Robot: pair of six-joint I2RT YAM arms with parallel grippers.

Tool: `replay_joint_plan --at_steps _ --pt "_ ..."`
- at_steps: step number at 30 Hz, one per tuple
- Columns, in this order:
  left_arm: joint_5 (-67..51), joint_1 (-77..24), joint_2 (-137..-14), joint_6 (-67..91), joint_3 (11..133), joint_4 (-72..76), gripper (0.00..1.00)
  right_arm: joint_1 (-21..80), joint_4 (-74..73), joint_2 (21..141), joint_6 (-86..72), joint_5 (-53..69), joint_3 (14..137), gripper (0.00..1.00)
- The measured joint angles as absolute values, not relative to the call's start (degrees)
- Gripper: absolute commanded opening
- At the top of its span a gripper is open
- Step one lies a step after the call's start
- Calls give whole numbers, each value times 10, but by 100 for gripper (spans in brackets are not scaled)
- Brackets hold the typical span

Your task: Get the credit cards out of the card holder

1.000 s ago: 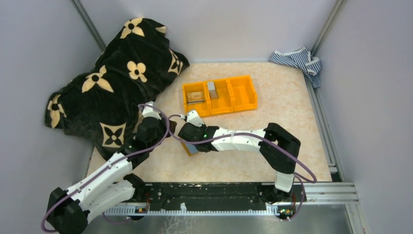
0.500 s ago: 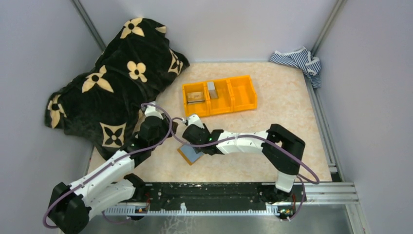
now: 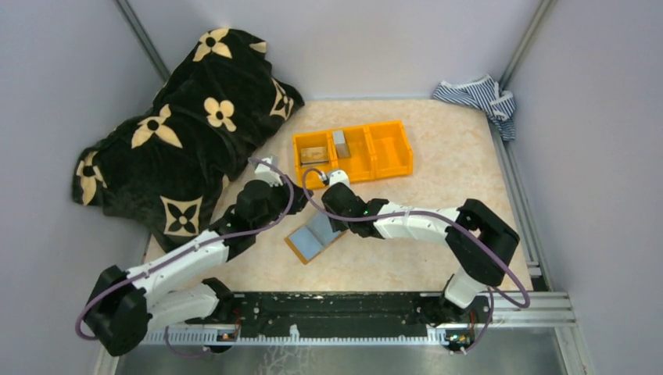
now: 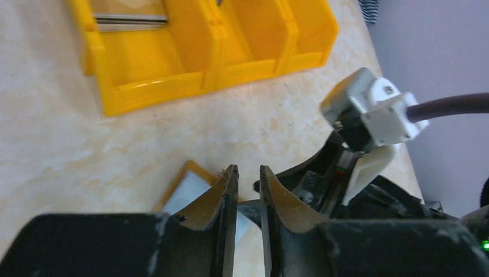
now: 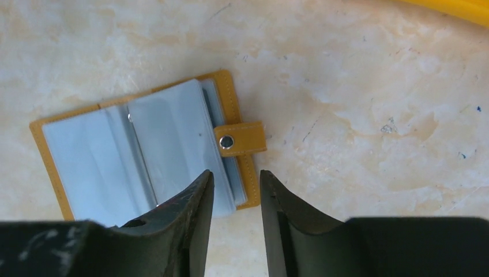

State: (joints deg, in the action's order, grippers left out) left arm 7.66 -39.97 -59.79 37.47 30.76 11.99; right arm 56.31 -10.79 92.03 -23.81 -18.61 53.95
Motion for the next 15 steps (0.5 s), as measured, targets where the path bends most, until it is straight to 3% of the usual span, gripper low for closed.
replay_joint_plan --at_steps 3,8,15 --pt "65 -415 -631 385 313 153 25 562 -102 920 -239 -173 529 0" --pt "57 -434 -690 418 321 194 16 546 -88 900 -246 -157 500 0" --pt "88 -437 -649 450 322 119 18 528 -80 868 -244 -145 472 0"
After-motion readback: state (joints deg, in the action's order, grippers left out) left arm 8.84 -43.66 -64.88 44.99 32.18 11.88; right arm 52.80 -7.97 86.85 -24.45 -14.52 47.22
